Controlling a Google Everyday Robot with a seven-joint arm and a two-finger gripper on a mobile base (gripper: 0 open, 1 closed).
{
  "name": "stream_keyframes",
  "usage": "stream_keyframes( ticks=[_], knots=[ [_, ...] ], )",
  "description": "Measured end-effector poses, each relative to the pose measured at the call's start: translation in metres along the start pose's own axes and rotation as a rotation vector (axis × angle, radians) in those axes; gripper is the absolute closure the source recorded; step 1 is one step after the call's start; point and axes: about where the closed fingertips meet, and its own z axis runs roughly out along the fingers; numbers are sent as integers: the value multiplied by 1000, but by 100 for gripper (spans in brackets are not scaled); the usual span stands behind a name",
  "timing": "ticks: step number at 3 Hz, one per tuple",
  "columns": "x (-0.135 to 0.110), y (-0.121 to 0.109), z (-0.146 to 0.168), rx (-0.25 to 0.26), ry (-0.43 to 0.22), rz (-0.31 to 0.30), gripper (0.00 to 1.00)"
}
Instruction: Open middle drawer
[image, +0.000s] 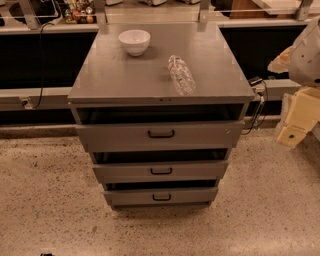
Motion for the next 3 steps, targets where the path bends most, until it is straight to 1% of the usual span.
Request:
stream_keyframes(
  ticks=[1, 2, 3],
  knots=[
    [0, 0, 0, 0, 0, 0, 0],
    [-14, 0, 48, -78, -67, -18, 0],
    [-42, 18, 142, -160, -161, -50, 0]
  ],
)
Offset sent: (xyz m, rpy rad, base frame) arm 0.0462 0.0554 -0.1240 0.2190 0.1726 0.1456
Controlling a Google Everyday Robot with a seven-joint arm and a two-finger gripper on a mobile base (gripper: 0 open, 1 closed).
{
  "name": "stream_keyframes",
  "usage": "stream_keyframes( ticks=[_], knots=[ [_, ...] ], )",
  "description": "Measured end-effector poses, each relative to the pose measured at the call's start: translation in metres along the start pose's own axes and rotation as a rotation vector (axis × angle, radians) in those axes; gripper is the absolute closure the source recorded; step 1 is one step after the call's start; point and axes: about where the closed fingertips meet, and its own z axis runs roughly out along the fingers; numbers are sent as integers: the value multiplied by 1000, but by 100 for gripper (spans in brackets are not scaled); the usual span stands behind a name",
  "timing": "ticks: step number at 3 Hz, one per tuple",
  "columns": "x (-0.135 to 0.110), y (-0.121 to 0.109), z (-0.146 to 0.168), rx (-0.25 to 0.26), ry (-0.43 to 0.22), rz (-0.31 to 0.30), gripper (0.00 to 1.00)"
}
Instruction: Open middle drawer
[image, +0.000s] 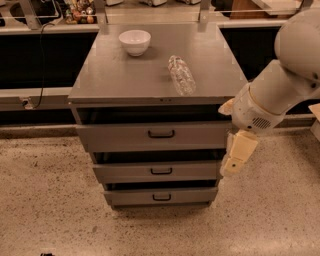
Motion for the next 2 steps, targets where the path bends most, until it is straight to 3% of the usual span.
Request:
stream_keyframes(
  ticks=[1, 2],
  knots=[
    [-3, 2, 0, -2, -5, -14, 0],
    [-6, -2, 51, -33, -62, -10, 0]
  ],
)
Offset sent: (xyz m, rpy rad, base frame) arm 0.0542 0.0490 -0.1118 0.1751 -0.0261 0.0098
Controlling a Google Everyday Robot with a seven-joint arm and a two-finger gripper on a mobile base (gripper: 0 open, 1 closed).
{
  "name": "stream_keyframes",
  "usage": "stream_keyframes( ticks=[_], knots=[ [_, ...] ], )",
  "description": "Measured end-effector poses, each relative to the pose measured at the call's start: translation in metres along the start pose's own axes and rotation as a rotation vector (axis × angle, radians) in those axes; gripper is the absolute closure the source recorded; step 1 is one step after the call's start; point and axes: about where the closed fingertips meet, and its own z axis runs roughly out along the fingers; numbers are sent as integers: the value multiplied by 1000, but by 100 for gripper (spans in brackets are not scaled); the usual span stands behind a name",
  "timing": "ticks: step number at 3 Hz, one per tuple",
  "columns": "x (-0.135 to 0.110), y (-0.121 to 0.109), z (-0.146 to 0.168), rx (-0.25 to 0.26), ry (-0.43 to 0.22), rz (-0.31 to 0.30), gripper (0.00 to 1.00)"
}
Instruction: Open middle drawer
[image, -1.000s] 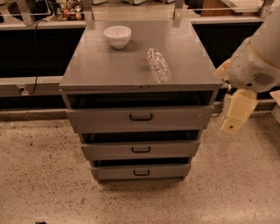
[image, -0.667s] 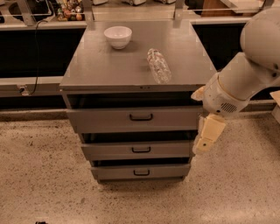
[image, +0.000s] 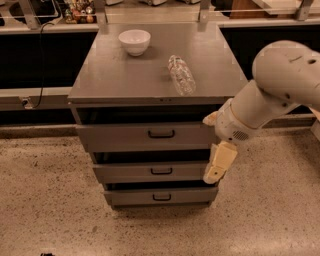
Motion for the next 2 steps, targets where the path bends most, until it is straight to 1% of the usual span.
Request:
stream_keyframes(
  ticks=[1, 2],
  knots=[
    [7, 4, 64, 11, -54, -45, 0],
    [0, -9, 67, 70, -76, -46, 0]
  ],
)
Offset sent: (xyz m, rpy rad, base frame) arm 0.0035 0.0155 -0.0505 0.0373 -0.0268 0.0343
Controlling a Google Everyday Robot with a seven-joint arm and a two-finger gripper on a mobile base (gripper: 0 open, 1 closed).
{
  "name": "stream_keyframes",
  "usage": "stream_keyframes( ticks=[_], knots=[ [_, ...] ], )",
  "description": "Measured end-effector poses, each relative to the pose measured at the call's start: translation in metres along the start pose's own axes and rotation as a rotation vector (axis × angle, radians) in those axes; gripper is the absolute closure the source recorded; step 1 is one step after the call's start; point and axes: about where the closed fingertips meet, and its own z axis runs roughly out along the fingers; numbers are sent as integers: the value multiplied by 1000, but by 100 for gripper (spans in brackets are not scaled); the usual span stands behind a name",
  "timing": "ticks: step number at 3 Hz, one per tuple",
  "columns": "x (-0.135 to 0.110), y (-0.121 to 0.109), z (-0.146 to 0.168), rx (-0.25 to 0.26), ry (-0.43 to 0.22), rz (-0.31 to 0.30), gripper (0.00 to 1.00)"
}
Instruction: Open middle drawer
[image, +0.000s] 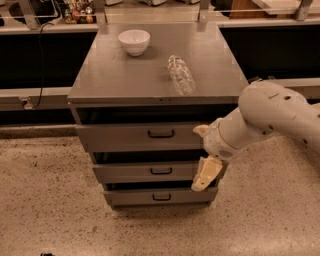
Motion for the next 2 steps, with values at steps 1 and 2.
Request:
stream_keyframes(
  ticks=[1, 2],
  knots=[
    [5, -1, 24, -59, -8, 2, 0],
    [23, 3, 77, -102, -42, 7, 0]
  ],
)
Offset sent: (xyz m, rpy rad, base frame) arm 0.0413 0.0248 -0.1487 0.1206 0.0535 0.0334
